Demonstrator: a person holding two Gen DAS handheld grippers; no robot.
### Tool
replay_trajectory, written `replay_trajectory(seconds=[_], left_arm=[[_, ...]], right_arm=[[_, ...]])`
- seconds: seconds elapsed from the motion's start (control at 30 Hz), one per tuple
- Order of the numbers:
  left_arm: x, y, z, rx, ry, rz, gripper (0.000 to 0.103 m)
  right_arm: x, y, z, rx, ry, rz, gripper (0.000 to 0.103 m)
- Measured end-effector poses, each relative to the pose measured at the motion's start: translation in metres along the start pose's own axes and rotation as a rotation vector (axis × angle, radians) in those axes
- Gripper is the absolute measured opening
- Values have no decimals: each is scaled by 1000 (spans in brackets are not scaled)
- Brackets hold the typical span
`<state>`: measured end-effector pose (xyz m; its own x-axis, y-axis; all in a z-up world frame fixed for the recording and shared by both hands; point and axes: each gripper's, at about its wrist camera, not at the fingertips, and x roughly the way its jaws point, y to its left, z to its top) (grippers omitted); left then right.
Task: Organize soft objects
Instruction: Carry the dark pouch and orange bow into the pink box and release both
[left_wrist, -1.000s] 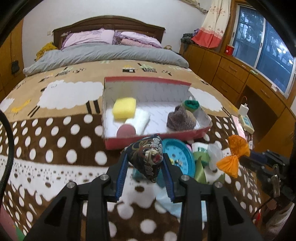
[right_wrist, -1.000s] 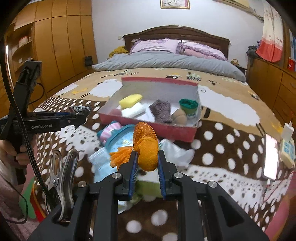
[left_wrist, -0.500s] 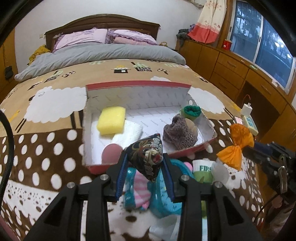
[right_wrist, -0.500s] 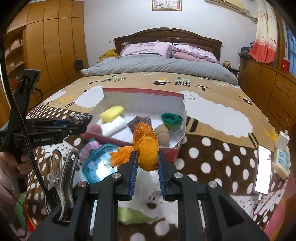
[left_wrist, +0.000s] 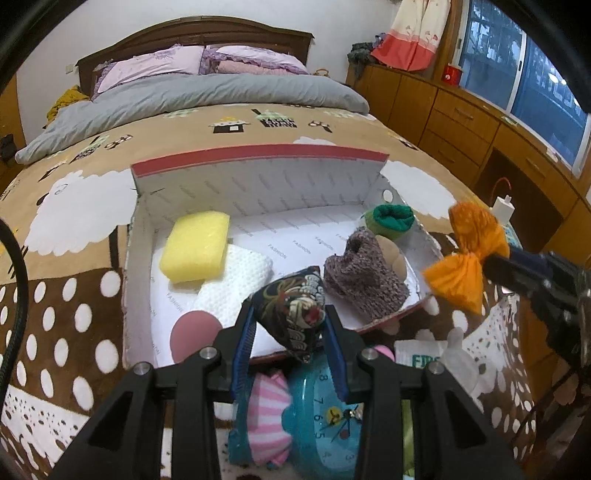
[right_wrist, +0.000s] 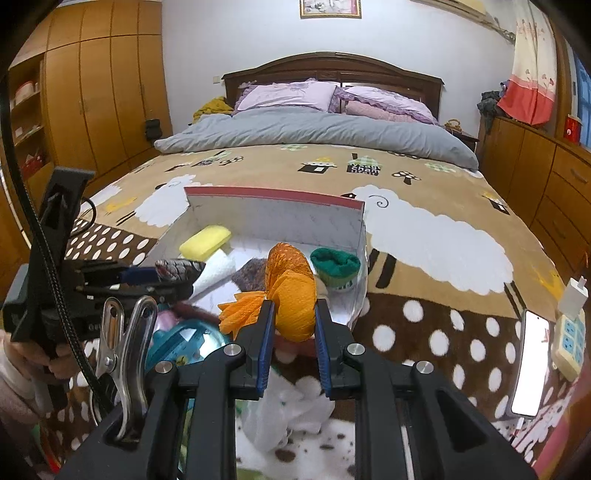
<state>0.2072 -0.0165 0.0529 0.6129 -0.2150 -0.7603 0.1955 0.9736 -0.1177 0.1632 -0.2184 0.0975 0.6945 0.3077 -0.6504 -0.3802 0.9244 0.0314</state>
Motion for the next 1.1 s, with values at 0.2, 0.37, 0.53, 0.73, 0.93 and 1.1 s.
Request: replay_trajectory(seconds=[0.2, 0.37, 0.53, 0.73, 0.93, 1.1], left_arm=[[15, -1, 3, 18, 24, 7, 38], [27, 2, 2, 10, 44, 5, 38], [33, 4, 3, 11, 48, 9, 38], [37, 4, 6, 10, 49, 10, 38], [35, -3, 6, 47, 37, 26, 38], [32, -8, 5, 48, 32, 15, 38]], right_arm=[[16, -7, 18, 9, -18, -9, 22], [37, -9, 32, 9, -25, 0, 22], [65, -7, 38, -1, -8, -8, 22], [94, -11, 38, 10, 24, -17, 22], [109, -18, 35, 29, 50, -6, 22], [110, -19, 34, 31, 45, -19, 32]])
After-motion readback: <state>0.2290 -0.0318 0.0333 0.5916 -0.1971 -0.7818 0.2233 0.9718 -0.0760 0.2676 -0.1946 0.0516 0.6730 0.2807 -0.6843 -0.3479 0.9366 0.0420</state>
